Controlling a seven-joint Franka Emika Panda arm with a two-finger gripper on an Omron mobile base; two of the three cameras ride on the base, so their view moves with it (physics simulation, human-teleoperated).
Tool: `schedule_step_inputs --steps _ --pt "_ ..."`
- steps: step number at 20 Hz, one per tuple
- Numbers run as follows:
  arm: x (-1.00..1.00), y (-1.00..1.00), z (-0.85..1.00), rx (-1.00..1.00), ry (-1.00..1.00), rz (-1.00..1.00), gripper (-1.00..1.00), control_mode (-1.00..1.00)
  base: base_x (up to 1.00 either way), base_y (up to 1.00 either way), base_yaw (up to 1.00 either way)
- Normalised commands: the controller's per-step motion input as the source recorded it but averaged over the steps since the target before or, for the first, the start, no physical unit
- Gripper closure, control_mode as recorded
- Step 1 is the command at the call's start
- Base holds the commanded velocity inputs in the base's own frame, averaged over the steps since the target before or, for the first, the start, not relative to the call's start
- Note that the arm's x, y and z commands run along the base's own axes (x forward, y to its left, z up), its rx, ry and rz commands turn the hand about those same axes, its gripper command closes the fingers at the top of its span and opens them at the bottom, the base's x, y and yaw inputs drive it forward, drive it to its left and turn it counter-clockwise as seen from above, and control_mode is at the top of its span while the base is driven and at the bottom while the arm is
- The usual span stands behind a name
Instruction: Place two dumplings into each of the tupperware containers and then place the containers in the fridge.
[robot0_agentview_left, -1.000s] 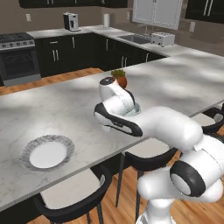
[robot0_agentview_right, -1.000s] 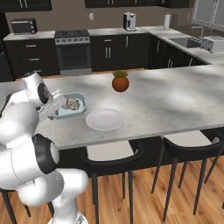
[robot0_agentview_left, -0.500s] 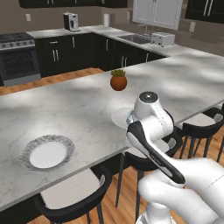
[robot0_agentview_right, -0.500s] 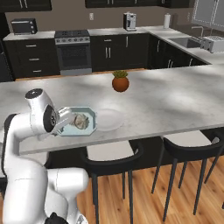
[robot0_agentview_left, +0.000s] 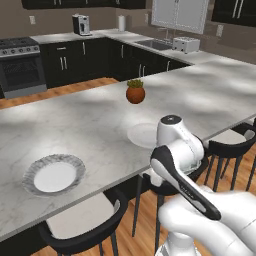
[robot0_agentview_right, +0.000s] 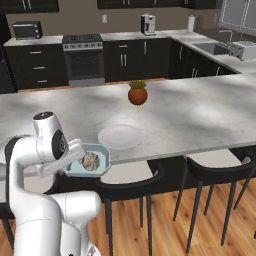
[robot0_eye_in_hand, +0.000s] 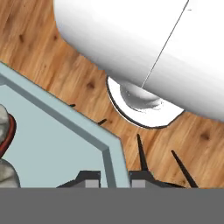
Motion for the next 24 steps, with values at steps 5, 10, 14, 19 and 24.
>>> schedule_step_inputs --steps 5,10,14,19,24 --pt "-0.25 0.0 -0.02 -0.08 0.2 0.0 1.0 1.0 -0.39 0.0 0.0" --pt "0.0 0.0 0.0 0.0 0.0 0.0 1.0 1.0 -0.73 0.02 -0.02" --pt "0.0 0.0 0.0 0.0 0.0 0.0 1.0 1.0 -0.65 0.71 0.03" --pt "0.0 0.0 0.0 0.0 0.0 0.0 1.0 1.0 -0.42 1.0 0.08" --pt "0.0 0.0 0.0 0.0 0.0 0.0 1.0 1.0 -0.19 1.0 0.07"
